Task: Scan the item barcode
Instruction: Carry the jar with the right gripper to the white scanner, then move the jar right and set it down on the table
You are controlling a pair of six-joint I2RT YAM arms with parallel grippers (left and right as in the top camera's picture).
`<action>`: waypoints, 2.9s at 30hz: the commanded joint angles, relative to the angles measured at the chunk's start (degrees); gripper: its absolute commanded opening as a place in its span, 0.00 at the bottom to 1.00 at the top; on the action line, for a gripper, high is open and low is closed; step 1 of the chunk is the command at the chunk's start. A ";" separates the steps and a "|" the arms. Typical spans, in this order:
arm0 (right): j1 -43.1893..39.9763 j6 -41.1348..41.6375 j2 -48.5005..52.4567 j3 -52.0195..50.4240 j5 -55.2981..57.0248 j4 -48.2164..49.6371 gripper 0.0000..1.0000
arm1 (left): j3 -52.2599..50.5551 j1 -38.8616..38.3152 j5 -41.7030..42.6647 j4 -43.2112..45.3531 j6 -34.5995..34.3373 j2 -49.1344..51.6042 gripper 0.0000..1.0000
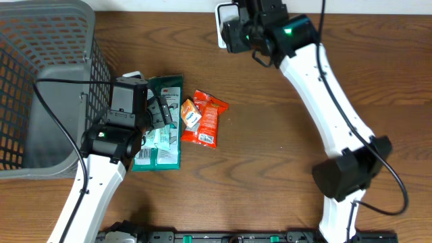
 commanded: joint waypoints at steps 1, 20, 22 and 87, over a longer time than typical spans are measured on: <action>-0.35 -1.53 3.23 0.72 1.60 6.82 0.01 | 1.11 0.20 -0.15 0.04 -0.09 -0.20 0.84; -4.50 2.38 24.96 0.72 3.56 55.71 0.01 | 1.11 0.20 -0.15 0.04 -0.09 -0.20 0.84; -4.50 3.69 25.57 0.72 2.16 57.42 0.01 | 1.11 0.20 -0.15 0.02 -0.09 -0.20 0.84; -50.05 6.62 -8.11 -40.02 1.11 -1.40 0.91 | 1.11 0.20 -0.15 0.02 -0.09 -0.20 0.84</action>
